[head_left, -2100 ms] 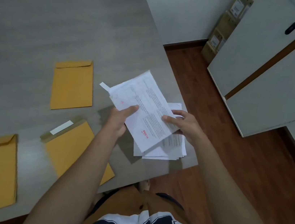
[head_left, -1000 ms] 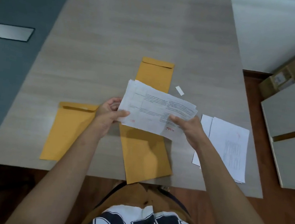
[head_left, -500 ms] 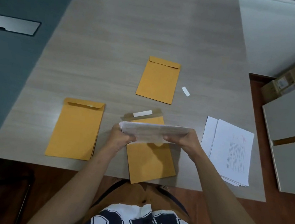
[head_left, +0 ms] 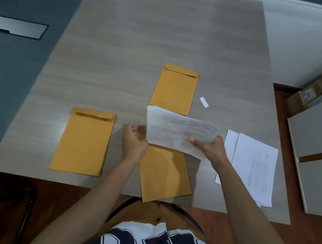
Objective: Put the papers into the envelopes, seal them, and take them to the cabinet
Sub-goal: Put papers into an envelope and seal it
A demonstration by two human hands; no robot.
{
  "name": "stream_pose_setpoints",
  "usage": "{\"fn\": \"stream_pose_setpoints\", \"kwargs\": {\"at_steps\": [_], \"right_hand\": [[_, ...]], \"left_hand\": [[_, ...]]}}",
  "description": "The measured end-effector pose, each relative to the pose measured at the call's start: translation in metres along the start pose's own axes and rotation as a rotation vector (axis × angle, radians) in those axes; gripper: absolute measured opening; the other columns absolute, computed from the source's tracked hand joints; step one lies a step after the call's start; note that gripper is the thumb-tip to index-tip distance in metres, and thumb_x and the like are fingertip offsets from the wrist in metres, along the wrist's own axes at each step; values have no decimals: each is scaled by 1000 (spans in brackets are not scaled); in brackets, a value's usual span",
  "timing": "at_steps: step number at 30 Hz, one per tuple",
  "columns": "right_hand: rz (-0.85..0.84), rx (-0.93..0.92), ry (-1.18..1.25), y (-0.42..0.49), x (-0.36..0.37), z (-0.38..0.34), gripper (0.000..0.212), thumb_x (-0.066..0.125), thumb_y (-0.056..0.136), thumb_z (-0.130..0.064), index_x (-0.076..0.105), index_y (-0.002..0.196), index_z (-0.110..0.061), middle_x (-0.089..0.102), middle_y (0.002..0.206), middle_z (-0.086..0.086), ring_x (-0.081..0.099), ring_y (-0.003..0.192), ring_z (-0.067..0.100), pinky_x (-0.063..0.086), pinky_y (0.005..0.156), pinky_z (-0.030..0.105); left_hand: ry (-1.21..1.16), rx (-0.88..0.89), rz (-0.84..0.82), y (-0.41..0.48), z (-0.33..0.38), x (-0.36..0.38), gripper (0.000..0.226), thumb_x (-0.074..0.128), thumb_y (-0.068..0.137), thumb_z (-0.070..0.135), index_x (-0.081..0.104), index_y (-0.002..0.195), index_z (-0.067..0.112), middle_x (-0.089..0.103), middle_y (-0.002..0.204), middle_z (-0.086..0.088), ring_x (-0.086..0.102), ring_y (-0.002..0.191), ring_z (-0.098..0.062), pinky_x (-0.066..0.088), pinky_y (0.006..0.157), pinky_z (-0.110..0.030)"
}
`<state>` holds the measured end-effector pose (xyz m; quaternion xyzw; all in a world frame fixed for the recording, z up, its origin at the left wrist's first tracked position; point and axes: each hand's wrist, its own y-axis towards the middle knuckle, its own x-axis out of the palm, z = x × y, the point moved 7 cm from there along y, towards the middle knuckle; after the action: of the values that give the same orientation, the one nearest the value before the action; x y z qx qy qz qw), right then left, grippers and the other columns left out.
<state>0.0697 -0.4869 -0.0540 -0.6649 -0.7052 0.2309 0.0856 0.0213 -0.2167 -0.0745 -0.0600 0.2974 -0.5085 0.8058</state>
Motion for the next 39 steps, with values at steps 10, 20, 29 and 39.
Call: {"fn": "stream_pose_setpoints", "kwargs": {"at_steps": [10, 20, 29, 39], "right_hand": [[161, 10, -20, 15, -55, -7, 39, 85, 73, -9, 71, 108, -13, 74, 106, 4, 72, 91, 16, 59, 83, 35], [145, -20, -136, 19, -70, -17, 36, 83, 76, -10, 71, 109, -10, 74, 107, 4, 71, 94, 20, 58, 85, 37], [-65, 6, -237, 32, -48, -24, 33, 82, 76, -10, 71, 108, -13, 74, 99, -2, 73, 88, 14, 58, 78, 29], [-310, 179, -337, 57, -31, -24, 38, 79, 72, 7, 72, 104, -11, 73, 105, 3, 71, 91, 19, 56, 76, 28]], "left_hand": [[878, 286, -268, 8, 6, 51, 109, 89, 64, 45, 26, 148, 15, 18, 158, -7, 16, 147, -25, 22, 117, -36], [1111, 586, -547, 21, 25, 52, 103, 94, 55, 34, 37, 141, 28, 9, 163, -1, 7, 150, -23, 28, 114, -40], [1132, 690, -571, 12, 31, 53, 101, 94, 55, 34, 37, 138, 28, -6, 164, -7, 2, 151, -27, 29, 115, -38], [1233, 812, -555, 5, 31, 61, 103, 93, 57, 35, 33, 141, 31, -16, 161, -19, -5, 151, -35, 15, 122, -40]]}}
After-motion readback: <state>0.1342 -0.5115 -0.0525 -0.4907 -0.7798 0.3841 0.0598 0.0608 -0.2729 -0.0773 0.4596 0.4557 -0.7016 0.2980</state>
